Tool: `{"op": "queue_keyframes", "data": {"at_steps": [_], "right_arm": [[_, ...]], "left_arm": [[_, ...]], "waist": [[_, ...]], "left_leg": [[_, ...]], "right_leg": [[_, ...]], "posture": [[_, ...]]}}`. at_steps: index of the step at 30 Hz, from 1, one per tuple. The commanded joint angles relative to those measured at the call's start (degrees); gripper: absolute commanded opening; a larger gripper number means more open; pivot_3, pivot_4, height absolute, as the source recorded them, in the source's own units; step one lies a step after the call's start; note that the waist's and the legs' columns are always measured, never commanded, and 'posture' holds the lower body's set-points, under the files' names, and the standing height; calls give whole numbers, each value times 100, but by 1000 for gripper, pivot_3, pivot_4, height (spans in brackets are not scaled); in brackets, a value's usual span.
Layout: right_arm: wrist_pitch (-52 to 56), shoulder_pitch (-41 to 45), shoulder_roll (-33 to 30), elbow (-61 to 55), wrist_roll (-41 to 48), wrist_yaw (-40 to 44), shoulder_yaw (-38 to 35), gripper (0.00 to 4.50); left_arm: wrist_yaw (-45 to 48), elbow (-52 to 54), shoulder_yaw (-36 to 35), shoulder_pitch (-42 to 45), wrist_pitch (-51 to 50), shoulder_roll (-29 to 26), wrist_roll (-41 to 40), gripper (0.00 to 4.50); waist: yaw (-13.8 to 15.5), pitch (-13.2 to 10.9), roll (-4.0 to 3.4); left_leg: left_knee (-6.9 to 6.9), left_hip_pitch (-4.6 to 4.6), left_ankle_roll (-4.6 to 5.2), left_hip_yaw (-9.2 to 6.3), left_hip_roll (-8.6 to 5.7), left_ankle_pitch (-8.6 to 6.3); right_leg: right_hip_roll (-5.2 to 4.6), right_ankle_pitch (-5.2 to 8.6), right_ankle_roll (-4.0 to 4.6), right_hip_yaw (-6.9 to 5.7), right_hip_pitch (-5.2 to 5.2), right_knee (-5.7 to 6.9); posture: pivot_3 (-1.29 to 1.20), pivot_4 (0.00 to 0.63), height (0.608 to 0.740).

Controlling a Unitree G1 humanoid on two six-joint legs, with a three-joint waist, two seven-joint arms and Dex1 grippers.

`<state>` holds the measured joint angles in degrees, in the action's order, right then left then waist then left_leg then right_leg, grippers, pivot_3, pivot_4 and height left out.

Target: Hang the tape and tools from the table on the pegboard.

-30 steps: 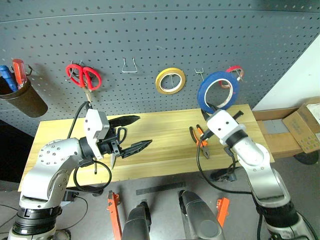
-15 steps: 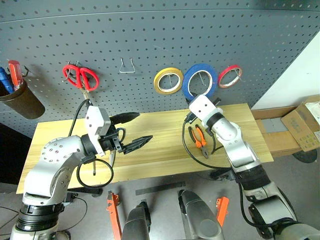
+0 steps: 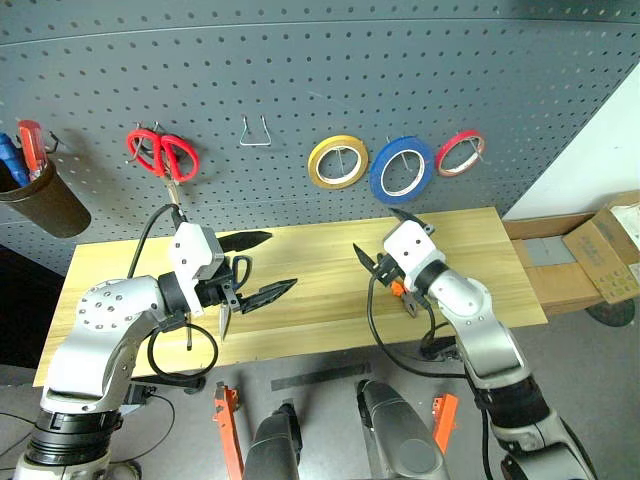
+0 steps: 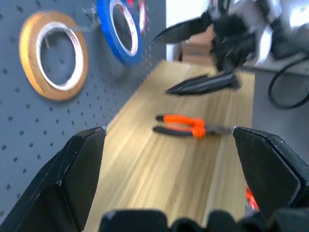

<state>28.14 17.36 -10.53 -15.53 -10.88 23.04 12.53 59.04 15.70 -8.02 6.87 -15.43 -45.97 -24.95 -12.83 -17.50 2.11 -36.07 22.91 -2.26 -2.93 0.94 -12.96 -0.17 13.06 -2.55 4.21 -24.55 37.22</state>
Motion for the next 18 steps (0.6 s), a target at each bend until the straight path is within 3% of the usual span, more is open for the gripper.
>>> {"op": "queue_keyframes", "data": {"at_steps": [1,6,12,18], "right_arm": [[1771,-34,365,-209,215,-194,-214,4452],[2810,503,1124,652,209,-1096,-730,4452],[2048,1302,1517,2393,237,-2095,-1142,4452],[1709,1405,1400,3077,411,-2291,-1299,4452]], "left_arm": [[618,-285,1,-353,422,-461,265,4500],[1015,-707,-111,-295,428,-645,120,4500],[1138,-1051,-155,18,462,-678,166,4500],[1101,-1069,-129,36,523,-632,218,4500]], "waist": [[-23,0,-1],[-48,2,3],[-142,11,10],[-178,21,18]], "left_leg": [[0,0,0,3,5,0],[-2,10,-7,7,6,6],[-5,68,-6,6,0,7],[0,115,-5,6,-13,5]], "right_leg": [[0,1,4,1,-5,4],[-2,-3,13,-1,-26,14],[-4,-12,14,-3,-82,16],[-46,-27,35,-5,-142,59]], "posture": [[-307,287,740],[-317,280,740],[-318,263,740],[-320,251,740]]}}
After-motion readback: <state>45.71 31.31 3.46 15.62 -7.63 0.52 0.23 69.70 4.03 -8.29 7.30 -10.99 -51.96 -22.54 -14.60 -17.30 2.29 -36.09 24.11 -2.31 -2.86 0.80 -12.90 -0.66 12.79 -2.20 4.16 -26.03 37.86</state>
